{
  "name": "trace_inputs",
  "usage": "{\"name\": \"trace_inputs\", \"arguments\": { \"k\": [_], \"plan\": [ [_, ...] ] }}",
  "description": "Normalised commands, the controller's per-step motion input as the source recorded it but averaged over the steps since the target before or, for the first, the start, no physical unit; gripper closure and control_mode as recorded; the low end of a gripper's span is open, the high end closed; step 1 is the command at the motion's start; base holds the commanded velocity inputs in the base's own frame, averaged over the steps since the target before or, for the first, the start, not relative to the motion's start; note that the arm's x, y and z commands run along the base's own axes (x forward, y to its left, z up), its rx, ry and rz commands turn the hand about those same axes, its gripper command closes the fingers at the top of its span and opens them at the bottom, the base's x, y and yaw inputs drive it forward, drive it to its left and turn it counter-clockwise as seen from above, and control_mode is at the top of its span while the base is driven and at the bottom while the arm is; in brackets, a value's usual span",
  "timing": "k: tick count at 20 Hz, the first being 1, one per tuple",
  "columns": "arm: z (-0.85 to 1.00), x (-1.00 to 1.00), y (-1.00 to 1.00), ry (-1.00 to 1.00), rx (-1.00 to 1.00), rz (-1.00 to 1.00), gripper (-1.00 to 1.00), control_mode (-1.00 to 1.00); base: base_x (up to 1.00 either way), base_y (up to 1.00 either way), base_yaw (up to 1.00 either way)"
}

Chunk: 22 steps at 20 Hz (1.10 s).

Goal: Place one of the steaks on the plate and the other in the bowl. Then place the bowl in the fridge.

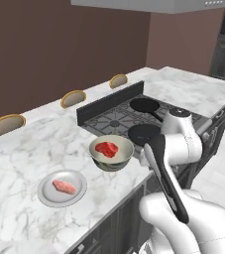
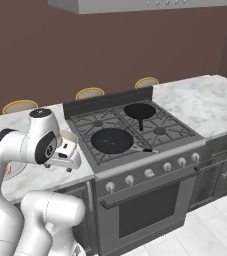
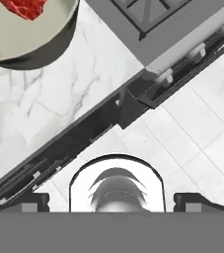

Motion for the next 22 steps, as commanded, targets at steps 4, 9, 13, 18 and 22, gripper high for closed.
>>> {"name": "trace_inputs", "arguments": {
  "k": [4,9,13,18,22],
  "plan": [
    [0.27,0.30,0.20,-0.07,0.11,-0.12,-1.00,-1.00,0.00,0.00,0.00],
    [0.28,0.14,0.24,0.00,0.21,-0.44,-1.00,-1.00,0.00,0.00,0.00],
    [0.01,0.09,0.01,0.01,0.08,-0.35,-1.00,-1.00,0.00,0.00,0.00],
    [0.00,0.29,-0.08,0.01,0.00,-0.02,-1.00,-1.00,0.00,0.00,0.00],
    [0.00,0.99,-0.26,0.10,0.04,0.15,-1.00,-1.00,0.00,0.00,0.00]
  ]
}}
